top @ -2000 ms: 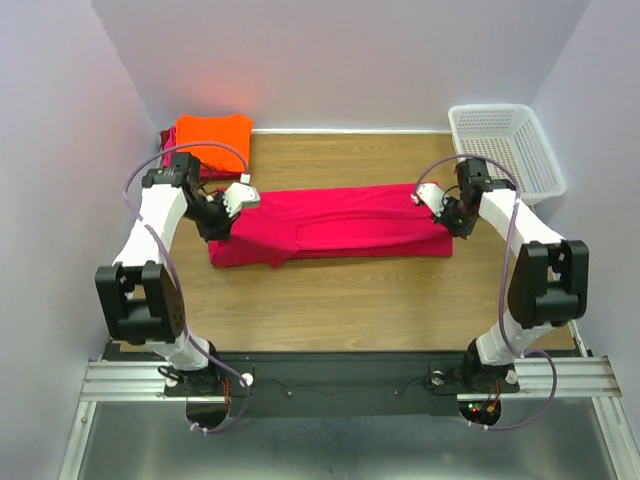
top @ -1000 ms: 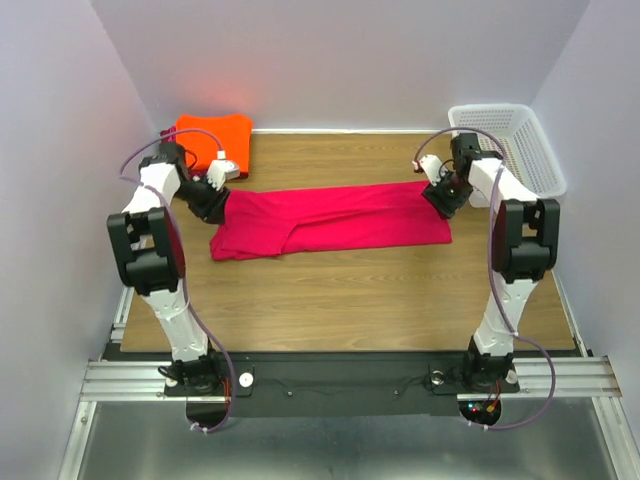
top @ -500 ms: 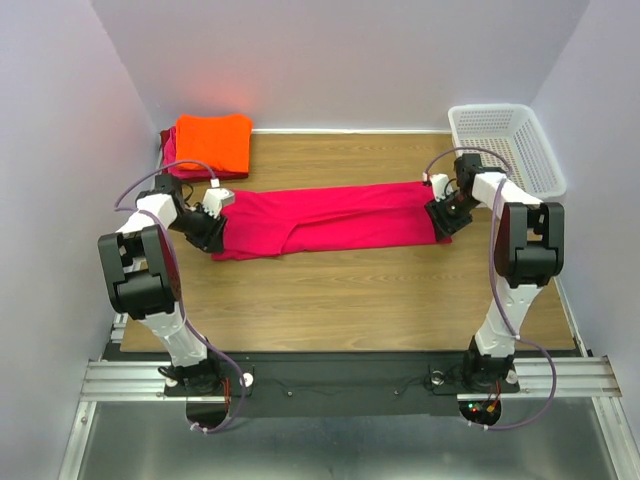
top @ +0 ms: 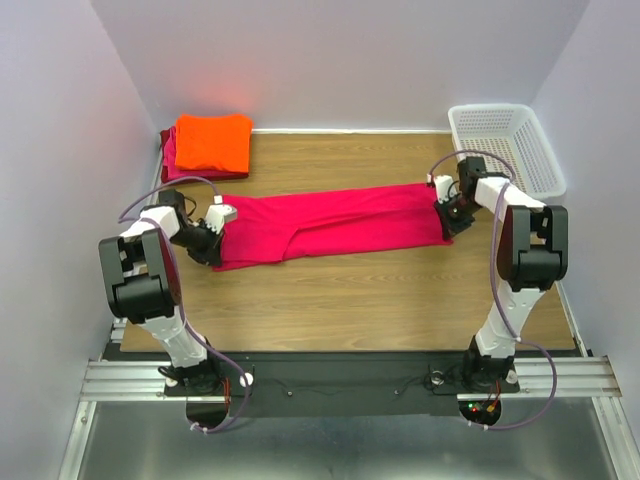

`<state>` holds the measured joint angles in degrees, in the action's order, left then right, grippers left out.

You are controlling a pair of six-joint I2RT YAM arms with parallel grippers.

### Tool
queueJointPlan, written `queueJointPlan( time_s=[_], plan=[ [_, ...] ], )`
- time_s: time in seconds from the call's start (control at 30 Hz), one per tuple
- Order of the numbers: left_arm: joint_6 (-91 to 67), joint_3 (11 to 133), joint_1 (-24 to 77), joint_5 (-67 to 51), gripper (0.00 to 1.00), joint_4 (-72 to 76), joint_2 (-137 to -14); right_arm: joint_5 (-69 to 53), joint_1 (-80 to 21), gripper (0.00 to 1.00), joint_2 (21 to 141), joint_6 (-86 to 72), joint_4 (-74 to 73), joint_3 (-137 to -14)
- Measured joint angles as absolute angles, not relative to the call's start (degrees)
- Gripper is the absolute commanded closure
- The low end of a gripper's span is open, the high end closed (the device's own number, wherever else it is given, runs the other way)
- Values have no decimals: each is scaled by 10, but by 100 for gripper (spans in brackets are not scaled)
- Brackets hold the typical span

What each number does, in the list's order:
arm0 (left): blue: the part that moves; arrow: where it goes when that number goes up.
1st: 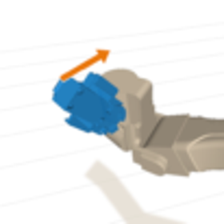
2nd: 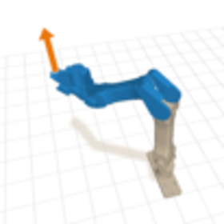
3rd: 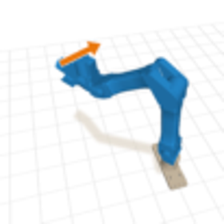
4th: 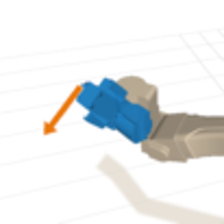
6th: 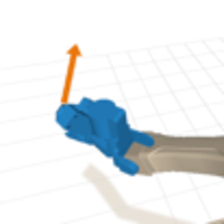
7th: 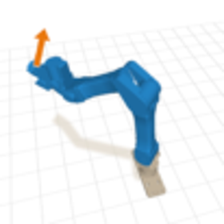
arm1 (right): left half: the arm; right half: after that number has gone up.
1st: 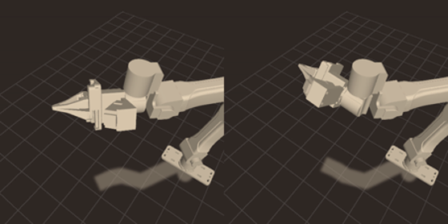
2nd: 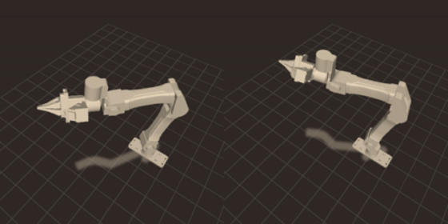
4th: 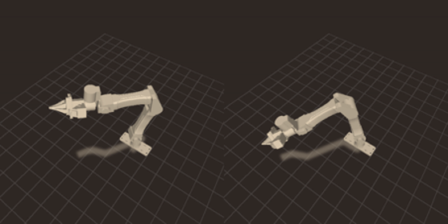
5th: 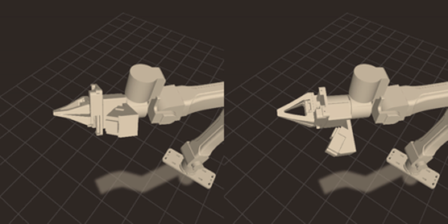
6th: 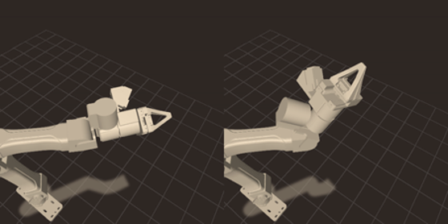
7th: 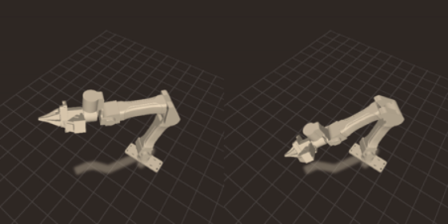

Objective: Fold and stack the t-shirts
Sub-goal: Fold the tshirt

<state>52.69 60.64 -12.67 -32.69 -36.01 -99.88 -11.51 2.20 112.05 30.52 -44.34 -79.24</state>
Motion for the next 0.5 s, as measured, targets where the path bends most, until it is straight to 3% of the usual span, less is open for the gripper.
queueJointPlan(
  time_s=[0.1, 0.17, 0.2, 0.23, 0.33, 0.5],
  plan=[
    [535, 570, -129, -320, 100, -365, -967, -102, 22, 97, 1093, 321, -440, -753],
    [539, 549, -129, -313, 86, -378, -942, -95, 22, 80, 1079, 327, -441, -735],
    [540, 541, -130, -312, 69, -383, -930, -91, 22, 56, 1069, 332, -446, -724],
    [542, 534, -130, -310, 65, -391, -915, -90, 22, 50, 1066, 336, -451, -721],
    [548, 531, -130, -310, 59, -412, -876, -97, 22, 49, 1060, 339, -487, -728],
    [557, 557, -133, -329, 57, -460, -829, -170, 22, 50, 1026, 314, -532, -783]
  ],
)
